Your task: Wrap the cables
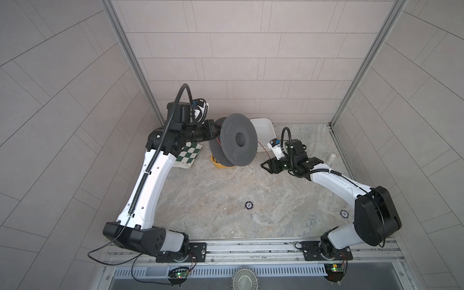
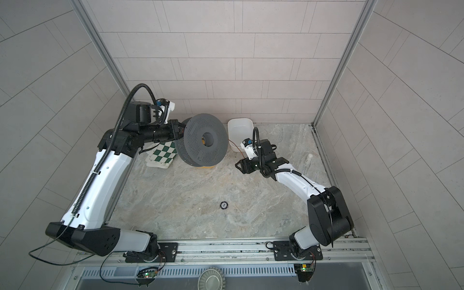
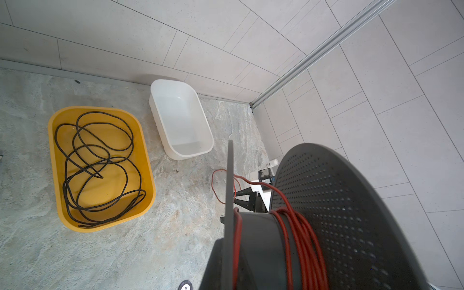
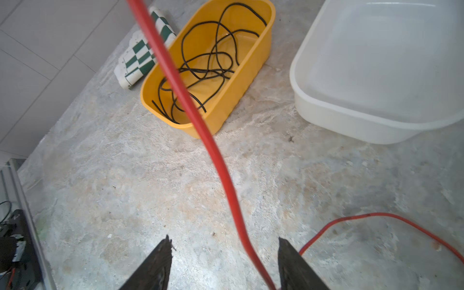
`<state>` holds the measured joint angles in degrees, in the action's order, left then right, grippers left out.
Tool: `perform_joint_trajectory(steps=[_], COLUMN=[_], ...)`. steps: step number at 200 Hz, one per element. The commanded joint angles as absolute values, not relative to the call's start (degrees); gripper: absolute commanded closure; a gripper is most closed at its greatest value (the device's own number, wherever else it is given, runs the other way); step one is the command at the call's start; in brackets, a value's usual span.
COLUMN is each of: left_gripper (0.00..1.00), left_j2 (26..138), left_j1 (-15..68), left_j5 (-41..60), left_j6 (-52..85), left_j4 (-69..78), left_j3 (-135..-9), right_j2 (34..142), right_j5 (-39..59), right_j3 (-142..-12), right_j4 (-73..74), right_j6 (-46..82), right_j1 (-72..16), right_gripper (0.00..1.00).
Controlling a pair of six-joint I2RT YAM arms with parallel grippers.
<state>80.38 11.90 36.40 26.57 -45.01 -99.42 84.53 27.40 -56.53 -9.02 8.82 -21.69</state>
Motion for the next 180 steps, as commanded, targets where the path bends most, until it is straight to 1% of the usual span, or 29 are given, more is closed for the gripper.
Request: perform_joint_trajectory(steps=[1, 33, 56, 93, 128, 155, 180], left_gripper=[1.00, 1.00, 1.00, 1.00, 1.00, 1.00, 1.00], left_j2=[80.13, 79.90, 79.63, 79.41, 79.12, 78.69, 78.10], left_j1=[11.42, 11.07, 10.72, 9.42, 8.84, 7.86, 6.86], left_j5=[39.40, 39.56, 39.59, 39.57, 40.12, 39.74, 38.52], left_j6=[28.39, 28.48, 28.48, 29.25, 30.40, 32.81, 35.94], left_j4=[-41.56, -41.66, -41.75, -41.07, -39.52, -37.11, -33.77], left_j3=[-102.31, -102.55, -102.56, -102.09, -101.03, -99.16, -97.18], right_j2=[83.99, 84.81, 84.95, 84.55, 83.76, 82.44, 80.94], right_j5=[24.14, 22.08, 20.82, 18.68, 19.45, 18.60, 16.07], right_j3=[-55.26, -53.10, -50.98, -47.95, -46.67, -46.14, -46.88], right_j4=[-4.56, 1.80, 6.21, 9.59, 10.21, 9.63, 5.88], right_j6=[7.71, 8.07, 8.00, 8.26, 8.11, 8.03, 6.13], right_j1=[-21.27, -20.93, -20.92, -20.83, -20.87, -21.07, -22.29], right_gripper=[0.35, 0.38, 0.45, 0.62, 0.86, 1.00, 1.00])
